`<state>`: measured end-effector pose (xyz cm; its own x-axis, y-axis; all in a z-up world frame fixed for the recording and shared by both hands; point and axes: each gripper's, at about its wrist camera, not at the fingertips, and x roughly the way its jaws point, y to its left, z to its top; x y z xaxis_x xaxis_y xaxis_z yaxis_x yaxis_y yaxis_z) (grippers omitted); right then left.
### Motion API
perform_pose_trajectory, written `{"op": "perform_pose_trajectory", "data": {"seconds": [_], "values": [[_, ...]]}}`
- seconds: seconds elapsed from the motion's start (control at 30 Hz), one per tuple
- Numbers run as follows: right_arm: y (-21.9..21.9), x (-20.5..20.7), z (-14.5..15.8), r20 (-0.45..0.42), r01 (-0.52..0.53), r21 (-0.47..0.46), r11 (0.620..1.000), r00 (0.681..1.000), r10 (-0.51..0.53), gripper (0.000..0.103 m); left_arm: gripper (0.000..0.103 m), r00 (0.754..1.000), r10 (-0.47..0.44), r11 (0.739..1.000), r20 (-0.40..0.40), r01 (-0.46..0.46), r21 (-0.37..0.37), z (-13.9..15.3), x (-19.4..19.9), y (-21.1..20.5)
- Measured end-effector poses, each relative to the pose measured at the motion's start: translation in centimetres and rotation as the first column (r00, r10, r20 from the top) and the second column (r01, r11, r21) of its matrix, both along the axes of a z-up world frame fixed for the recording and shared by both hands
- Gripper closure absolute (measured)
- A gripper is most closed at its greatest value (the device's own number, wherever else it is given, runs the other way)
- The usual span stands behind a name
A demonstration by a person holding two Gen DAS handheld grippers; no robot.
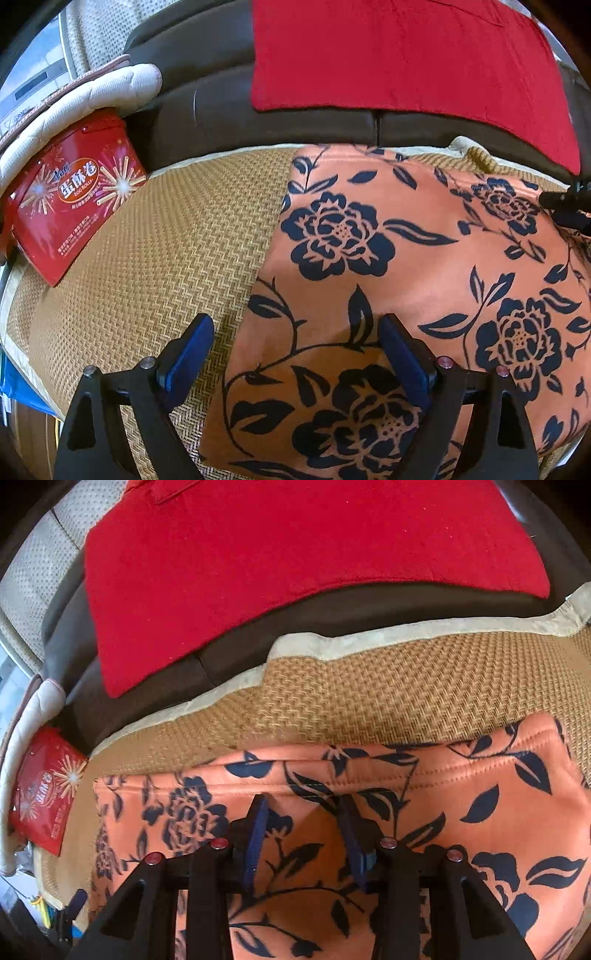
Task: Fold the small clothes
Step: 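Press and smooth the folded blouse flat with both grippers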
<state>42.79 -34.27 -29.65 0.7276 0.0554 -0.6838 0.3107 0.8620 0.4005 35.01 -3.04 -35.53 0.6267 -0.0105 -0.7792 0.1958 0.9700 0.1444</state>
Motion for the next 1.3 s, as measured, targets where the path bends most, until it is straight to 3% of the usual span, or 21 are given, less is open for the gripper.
{"op": "perform_pose_trajectory", "data": {"seconds": [0.07,0.2,0.3,0.4,0.53,0.8,0.9,1.0,1.13,1.23,1.3], "values": [[0.0,-1.4,0.9,0.052,-0.003,0.041,0.999,0.999,0.0,0.06,0.012,1.0,-0.005,1.0,0.014,0.005,-0.013,0.6,-0.3,-0.1],[0.7,-5.6,2.4,0.09,0.002,0.01,1.0,0.996,-0.002,0.06,0.012,1.0,-0.026,1.0,0.016,0.027,-0.015,1.0,-1.4,-1.0],[0.8,-9.4,2.4,0.077,0.013,0.018,1.0,0.997,-0.015,0.06,0.012,1.0,-0.025,1.0,0.012,0.025,0.012,0.9,-2.6,-2.0],[0.9,-13.4,2.1,0.059,0.068,-0.04,0.997,0.996,-0.065,0.06,0.012,1.0,-0.016,1.0,0.017,0.016,0.009,1.0,-3.5,-2.0],[-0.3,-17.0,0.0,-0.029,0.129,-0.076,0.989,0.991,-0.131,0.06,0.012,0.999,-0.025,0.999,0.048,0.024,0.036,1.2,-4.9,-2.6],[-1.7,-13.8,-1.8,-0.079,0.062,-0.114,0.992,0.994,-0.072,0.058,0.012,0.999,-0.03,0.992,0.025,0.027,0.12,-0.7,-4.7,-4.3],[-2.8,-12.1,-1.8,-0.078,0.055,-0.116,0.992,0.995,-0.064,0.058,0.011,1.0,-0.014,0.993,0.028,0.011,0.114,-0.7,-4.8,-4.5],[-3.7,-10.7,-1.6,-0.06,0.059,-0.111,0.992,0.996,-0.066,0.058,0.011,1.0,0.023,0.997,0.02,-0.025,0.067,0.0,-5.0,-4.4],[-3.7,-10.5,-0.7,-0.015,0.083,-0.133,0.988,0.996,-0.086,0.059,0.011,0.994,0.052,0.998,0.093,-0.049,-0.033,2.6,-6.9,-4.1],[-2.6,-13.0,0.7,0.085,0.078,-0.134,0.988,0.994,-0.067,0.059,0.011,0.981,0.074,0.996,0.179,-0.064,-0.058,5.1,-9.0,-3.9],[-1.8,-15.1,1.7,0.154,0.087,-0.16,0.983,0.986,-0.062,0.059,0.011,0.978,0.075,0.994,0.195,-0.058,-0.091,6.5,-10.1,-3.4]]}}
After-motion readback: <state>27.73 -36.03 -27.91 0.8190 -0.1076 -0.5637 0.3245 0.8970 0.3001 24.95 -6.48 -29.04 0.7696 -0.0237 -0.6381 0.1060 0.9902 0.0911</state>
